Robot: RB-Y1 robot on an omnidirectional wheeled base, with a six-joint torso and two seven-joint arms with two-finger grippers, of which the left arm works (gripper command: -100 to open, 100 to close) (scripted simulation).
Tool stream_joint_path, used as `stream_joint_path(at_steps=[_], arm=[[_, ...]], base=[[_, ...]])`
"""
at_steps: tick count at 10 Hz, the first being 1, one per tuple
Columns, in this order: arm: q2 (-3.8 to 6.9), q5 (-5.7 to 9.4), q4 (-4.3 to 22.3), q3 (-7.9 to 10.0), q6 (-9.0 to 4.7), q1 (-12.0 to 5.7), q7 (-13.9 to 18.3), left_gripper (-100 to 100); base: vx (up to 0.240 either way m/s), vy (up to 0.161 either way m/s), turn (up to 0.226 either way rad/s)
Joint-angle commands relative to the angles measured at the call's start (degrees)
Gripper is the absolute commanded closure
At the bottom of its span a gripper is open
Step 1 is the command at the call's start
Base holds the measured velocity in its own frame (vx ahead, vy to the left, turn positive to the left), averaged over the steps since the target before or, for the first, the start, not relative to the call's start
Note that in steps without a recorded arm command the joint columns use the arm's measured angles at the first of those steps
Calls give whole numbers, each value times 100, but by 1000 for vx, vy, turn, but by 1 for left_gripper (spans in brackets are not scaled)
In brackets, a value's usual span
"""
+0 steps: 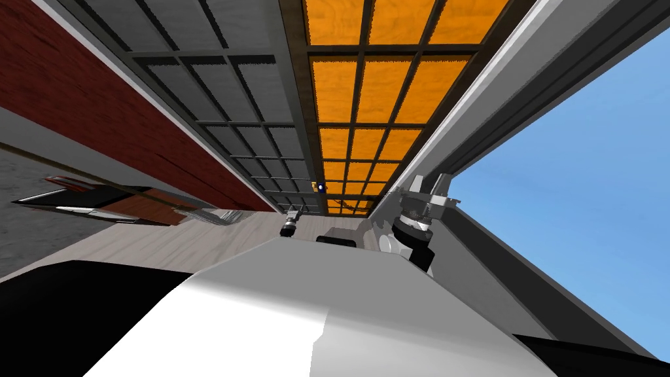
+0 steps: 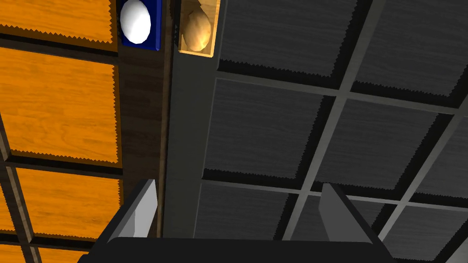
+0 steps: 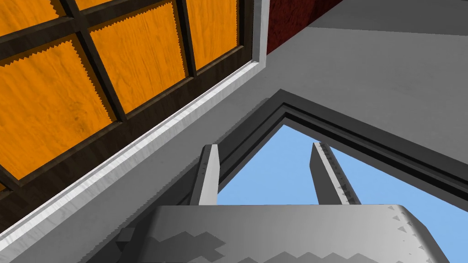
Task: Pull the door open
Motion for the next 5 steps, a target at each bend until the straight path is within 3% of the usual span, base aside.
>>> stream_joint_path(at_steps=[1,5], arm=[[-12,-38,193,49,-77,-54,-180,-100],[-54,-139,568,152,-199,-158,-571,-100]], base=[[119,-11,-41],[136,-20,-58]])
